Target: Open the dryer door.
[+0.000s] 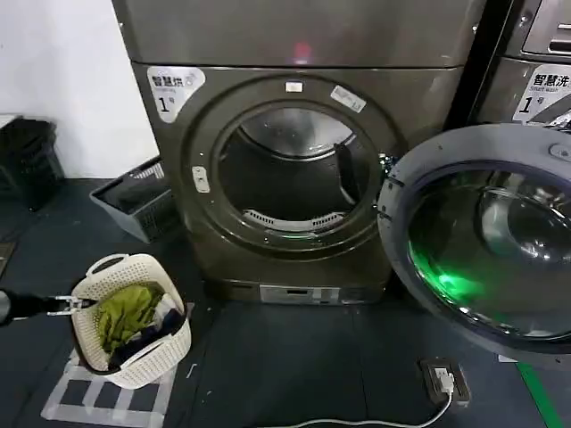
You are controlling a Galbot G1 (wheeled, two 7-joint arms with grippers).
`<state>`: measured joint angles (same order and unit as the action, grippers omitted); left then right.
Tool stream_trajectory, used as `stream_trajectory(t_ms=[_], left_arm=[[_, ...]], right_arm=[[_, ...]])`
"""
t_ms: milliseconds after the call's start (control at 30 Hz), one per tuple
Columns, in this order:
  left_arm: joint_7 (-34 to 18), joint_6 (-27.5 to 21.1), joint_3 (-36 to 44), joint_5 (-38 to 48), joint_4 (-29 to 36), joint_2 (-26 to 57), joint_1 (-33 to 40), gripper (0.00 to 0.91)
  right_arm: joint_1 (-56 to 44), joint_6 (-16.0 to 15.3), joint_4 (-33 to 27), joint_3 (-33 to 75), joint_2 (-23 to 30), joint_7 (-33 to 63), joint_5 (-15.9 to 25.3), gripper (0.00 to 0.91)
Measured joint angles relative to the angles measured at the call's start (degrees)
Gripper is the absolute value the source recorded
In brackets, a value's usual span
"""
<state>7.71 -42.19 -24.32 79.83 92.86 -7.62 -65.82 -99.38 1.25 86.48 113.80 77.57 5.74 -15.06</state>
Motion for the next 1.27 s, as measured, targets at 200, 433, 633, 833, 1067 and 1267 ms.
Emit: stream_trajectory(t_ms=[200, 433, 633, 833, 1067, 1267], left_arm=[[0.20, 0.00, 0.16, -0.82, -0.44, -0.35, -0.16, 0.907], [1.45, 0.00, 0.27, -3.62, -0.46, -0.71, -0.44, 0.907], [6.52, 0.02, 0.27, -10.19, 0.73, 0.49, -1.49, 0.907], [9.33, 0.01, 0.23, -14.06, 1.24, 1.12, -2.09, 0.907], [9.23, 0.00, 0.18, -14.37, 0.63, 1.10, -2.10, 0.907], [9.20, 0.01, 0.17, -14.40, 0.43, 0.81, -1.92, 0.907]], right_arm=[[0.01, -0.02, -0.35, 0.00, 0.01, 0.19, 0.50, 0.907], [0.07, 0.26, -0.05, -0.22, 0.10, 0.10, 0.68, 0.907], [0.30, 0.98, 0.07, -0.55, 0.24, -0.22, 1.08, 0.907], [0.35, 1.91, 0.01, -0.60, 0.45, -0.86, 2.09, 0.907], [0.56, 2.02, -0.21, -0.66, 0.52, -0.92, 2.10, 0.907], [0.56, 2.05, -0.13, -0.66, 0.55, -1.01, 2.10, 0.907]])
